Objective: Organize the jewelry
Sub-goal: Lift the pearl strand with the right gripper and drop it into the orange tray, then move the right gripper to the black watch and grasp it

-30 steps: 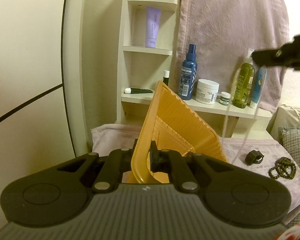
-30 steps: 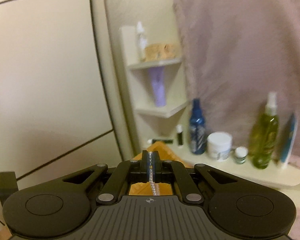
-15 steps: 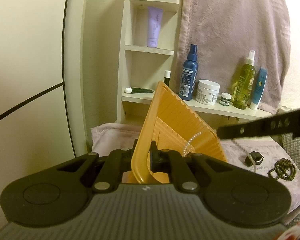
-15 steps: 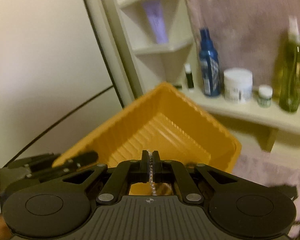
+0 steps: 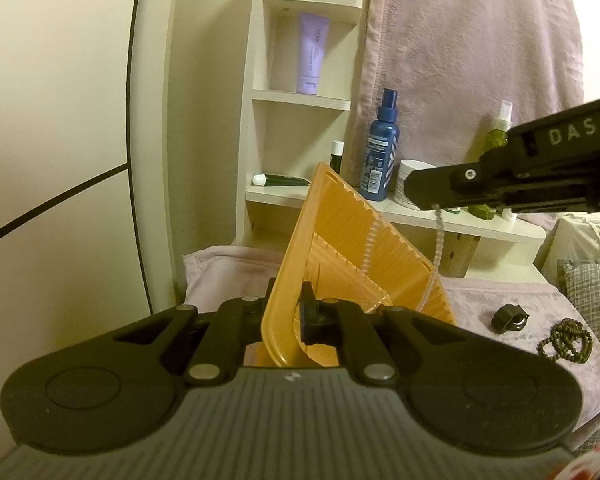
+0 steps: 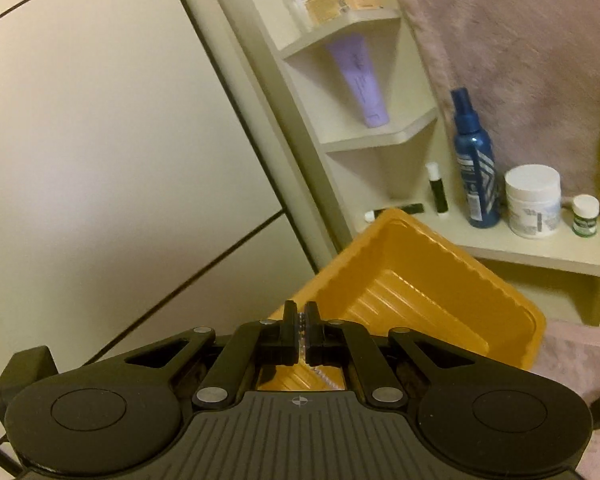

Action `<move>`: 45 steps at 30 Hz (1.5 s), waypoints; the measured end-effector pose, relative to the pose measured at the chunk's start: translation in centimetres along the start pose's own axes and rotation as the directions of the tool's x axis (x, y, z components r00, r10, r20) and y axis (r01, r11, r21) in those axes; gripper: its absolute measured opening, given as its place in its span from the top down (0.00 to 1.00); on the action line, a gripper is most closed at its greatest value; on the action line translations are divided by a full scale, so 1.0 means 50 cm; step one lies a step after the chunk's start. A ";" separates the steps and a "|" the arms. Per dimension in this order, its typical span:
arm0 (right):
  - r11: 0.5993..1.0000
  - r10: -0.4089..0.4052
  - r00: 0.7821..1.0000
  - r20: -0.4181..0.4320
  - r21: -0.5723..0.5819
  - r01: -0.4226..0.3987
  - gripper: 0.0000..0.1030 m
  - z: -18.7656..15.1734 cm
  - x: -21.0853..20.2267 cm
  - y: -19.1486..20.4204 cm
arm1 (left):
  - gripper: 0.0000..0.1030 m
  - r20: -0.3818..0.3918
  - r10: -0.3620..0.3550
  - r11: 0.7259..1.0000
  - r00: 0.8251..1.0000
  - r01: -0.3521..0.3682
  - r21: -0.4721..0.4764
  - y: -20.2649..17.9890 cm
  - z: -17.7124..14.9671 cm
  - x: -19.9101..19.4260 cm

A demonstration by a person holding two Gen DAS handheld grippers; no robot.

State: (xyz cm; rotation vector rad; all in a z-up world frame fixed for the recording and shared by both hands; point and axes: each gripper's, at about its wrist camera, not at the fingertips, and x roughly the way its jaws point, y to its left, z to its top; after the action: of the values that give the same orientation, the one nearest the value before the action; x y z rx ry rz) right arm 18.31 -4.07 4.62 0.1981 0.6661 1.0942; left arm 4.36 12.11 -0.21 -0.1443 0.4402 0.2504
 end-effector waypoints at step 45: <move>0.803 -0.590 0.807 -0.019 0.080 0.590 0.24 -0.244 -0.242 -0.246 | 0.93 -0.004 0.008 1.000 1.000 -0.008 0.019 -0.007 0.002 -0.001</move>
State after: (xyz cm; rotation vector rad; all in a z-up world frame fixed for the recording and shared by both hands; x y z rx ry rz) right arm 16.93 -22.34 -5.87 0.0526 0.7039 0.4597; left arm 4.45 11.78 -0.05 -0.1243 0.4467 0.2542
